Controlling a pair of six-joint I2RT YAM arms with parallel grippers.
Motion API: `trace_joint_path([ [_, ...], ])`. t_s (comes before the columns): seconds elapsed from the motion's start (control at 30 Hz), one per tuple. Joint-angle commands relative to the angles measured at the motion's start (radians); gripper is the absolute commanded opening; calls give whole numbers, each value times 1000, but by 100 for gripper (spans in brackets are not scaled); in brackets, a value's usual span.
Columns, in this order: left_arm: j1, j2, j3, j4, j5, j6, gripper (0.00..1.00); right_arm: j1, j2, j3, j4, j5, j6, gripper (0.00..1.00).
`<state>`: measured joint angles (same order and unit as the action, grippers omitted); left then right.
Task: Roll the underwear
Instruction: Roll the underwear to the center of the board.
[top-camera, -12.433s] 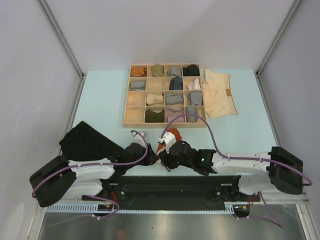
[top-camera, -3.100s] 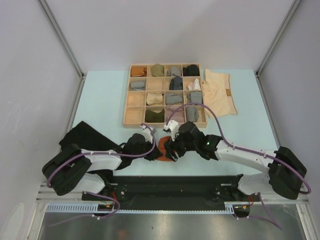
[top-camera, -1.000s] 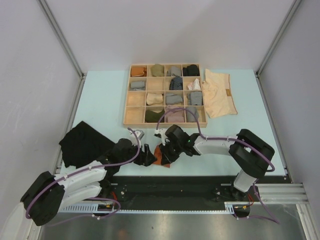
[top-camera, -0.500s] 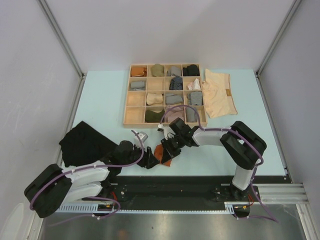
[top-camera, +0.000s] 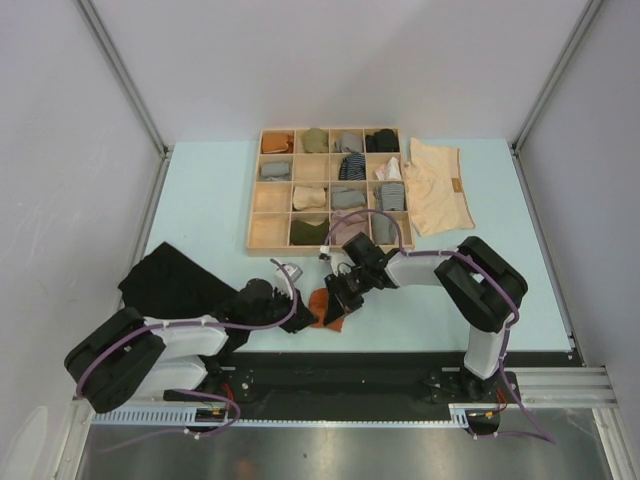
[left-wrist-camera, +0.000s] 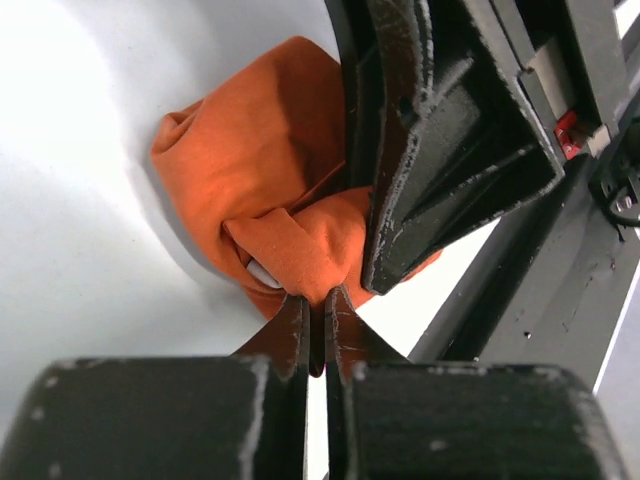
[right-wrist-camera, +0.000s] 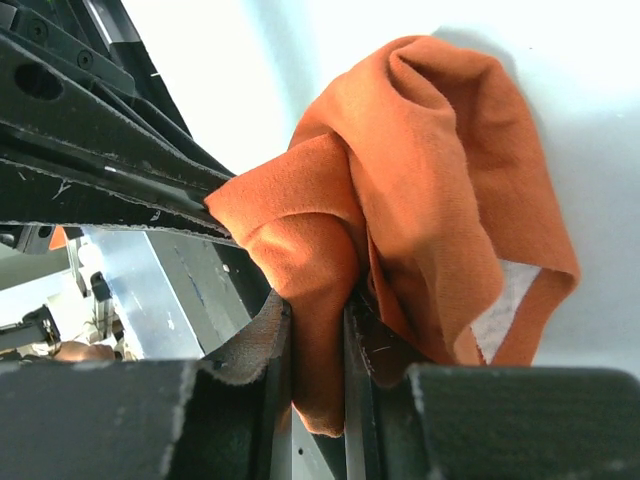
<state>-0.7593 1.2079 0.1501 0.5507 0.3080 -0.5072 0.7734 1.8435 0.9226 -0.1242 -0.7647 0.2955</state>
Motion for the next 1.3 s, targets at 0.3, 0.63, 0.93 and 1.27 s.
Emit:
trace_joint_path([
  [0.3,37,84,160,-245,-38,-65,0,-19,-233,-16,-114,264,-65,82],
  [0.63,69,174,227,-284,57,-91,0,142,-477,-136,-6,600,-188,76],
  [0.93,146,205,247,-290,129,-87,0,248,-457,-179,74,676,-248,60],
  [1.27,163,248,241,-252,169,-97,0,273,-337,-169,72,723,-265,56],
])
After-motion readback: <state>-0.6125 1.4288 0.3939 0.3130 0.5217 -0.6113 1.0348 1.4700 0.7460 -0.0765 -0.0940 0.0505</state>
